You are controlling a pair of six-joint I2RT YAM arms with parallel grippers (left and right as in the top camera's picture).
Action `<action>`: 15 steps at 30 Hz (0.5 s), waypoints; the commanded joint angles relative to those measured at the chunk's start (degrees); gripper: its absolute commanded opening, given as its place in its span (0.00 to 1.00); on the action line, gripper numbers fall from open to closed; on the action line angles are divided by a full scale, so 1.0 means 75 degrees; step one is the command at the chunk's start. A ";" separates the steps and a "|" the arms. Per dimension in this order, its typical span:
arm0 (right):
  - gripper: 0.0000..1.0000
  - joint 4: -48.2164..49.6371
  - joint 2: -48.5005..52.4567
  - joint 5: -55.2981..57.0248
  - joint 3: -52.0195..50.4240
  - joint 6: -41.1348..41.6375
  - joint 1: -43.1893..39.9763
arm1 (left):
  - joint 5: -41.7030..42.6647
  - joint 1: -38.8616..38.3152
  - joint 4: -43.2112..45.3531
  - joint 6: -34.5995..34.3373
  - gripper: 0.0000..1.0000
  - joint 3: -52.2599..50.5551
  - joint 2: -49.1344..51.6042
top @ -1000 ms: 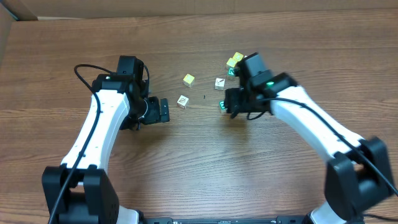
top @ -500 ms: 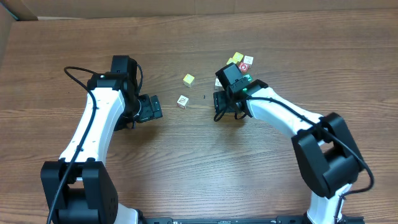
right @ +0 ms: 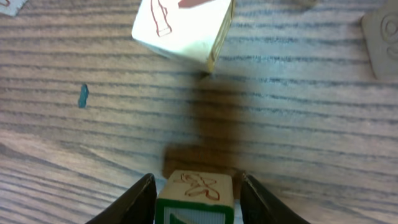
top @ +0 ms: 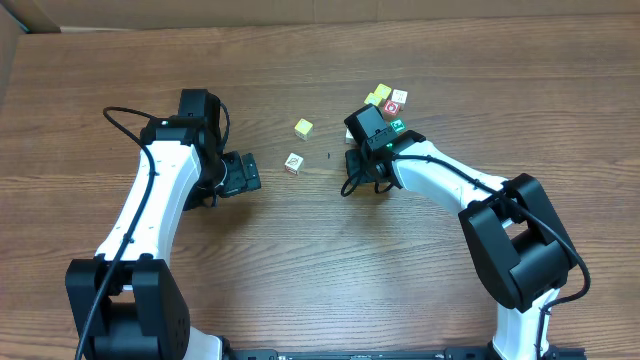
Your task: Flip 3 blocks
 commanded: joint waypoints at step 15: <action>0.28 -0.0845 -0.0038 -0.0154 0.0746 -0.0079 0.0006 | -0.0105 0.0003 0.0017 -0.0105 1.00 0.0108 0.0026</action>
